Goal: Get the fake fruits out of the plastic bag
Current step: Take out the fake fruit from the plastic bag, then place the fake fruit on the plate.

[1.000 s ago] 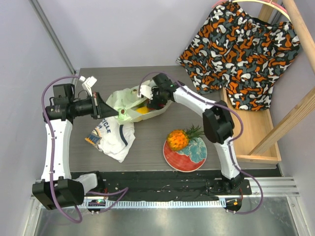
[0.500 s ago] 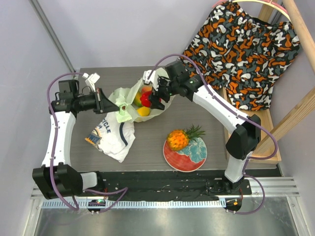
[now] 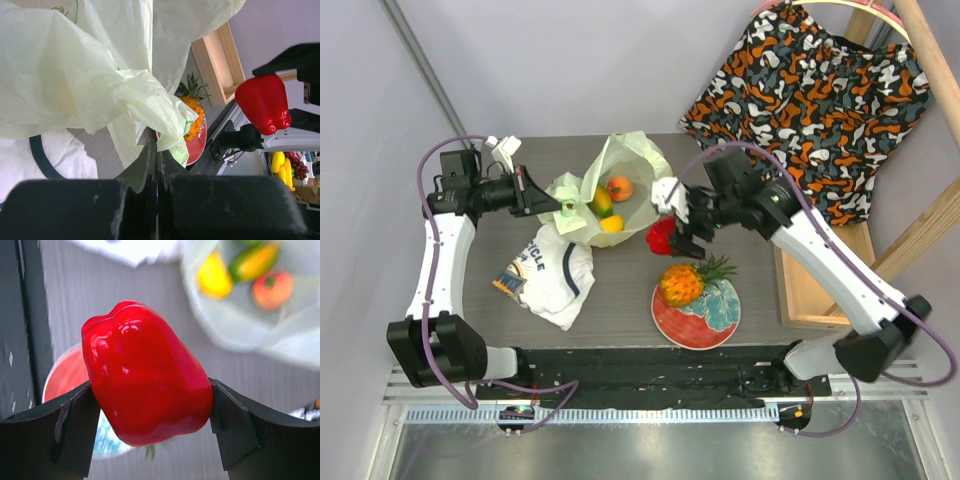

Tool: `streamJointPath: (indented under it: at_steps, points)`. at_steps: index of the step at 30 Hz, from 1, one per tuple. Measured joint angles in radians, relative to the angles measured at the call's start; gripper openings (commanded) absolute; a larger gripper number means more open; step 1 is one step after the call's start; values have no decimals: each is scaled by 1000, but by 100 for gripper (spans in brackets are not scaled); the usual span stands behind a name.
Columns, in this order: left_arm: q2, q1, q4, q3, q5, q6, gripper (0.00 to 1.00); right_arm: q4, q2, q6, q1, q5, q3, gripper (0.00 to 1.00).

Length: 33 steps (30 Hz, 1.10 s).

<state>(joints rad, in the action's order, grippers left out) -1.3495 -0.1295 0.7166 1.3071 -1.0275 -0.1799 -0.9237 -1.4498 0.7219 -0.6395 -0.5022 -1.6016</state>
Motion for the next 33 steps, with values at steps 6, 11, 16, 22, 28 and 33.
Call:
streamJointPath:
  at_steps: [6,11,16,22,28,33]
  points:
    - [20,2,-4,-3,11,-1,0,-177,230,230,0,148,306,27]
    - [48,2,-10,-10,15,-4,0,-240,312,359,0,253,556,27]
    - [79,2,-7,-22,19,-3,0,-215,317,413,0,321,657,28]
    - [114,2,-4,-48,28,-3,0,-67,262,426,0,402,746,29]
    - [124,3,14,-55,48,13,0,48,165,418,0,444,760,34]
    - [144,3,24,-75,55,29,0,111,133,403,0,460,758,65]
